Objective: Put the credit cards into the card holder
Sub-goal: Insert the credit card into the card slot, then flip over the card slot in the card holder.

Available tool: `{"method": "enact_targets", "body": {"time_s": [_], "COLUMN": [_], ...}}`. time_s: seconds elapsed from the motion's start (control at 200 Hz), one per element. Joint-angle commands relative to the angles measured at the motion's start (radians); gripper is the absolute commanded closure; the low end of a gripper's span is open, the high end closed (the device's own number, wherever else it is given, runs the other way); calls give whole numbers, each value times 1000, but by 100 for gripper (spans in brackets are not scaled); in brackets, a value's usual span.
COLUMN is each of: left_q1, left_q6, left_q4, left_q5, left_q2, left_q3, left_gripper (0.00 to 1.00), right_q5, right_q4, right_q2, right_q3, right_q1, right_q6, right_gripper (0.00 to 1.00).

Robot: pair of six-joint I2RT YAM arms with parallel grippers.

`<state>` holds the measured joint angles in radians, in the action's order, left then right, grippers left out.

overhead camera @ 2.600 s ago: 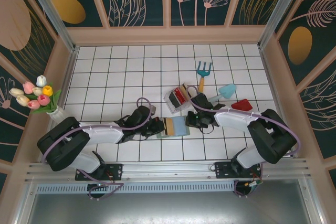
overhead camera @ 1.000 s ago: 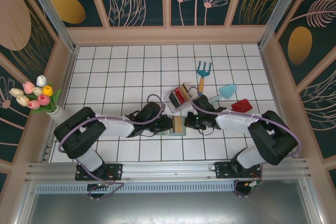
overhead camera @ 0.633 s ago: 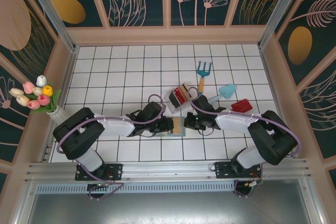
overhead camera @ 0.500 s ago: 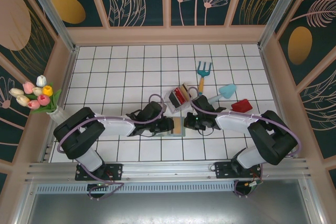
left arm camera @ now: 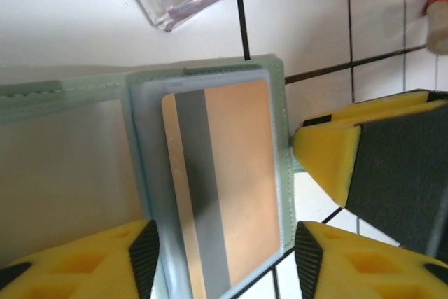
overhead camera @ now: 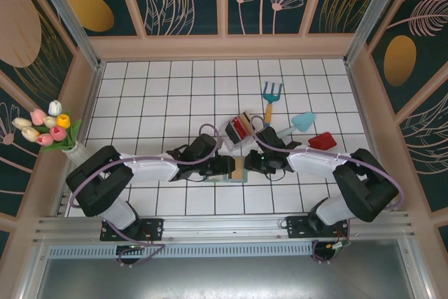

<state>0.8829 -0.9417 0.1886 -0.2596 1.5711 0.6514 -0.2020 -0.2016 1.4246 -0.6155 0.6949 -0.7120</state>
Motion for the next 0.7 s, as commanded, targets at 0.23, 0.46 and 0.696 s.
{"method": "enact_targets", "body": {"time_s": [0.23, 0.46, 0.696], "left_q1": [0, -67, -102], "left_q6": [29, 34, 47], "left_q4": [-199, -268, -226], "left_q5": [229, 281, 230], "left_q2": [-168, -201, -190], "left_q3": [0, -41, -82], "left_gripper": [38, 34, 35], "right_q5": [91, -5, -14], "right_q4": [-117, -39, -29], "right_q2": [-143, -115, 8], "right_q3": [-91, -110, -128], "right_q1": [21, 72, 97], "right_q6": [-23, -45, -57], "right_gripper": [57, 58, 57]}}
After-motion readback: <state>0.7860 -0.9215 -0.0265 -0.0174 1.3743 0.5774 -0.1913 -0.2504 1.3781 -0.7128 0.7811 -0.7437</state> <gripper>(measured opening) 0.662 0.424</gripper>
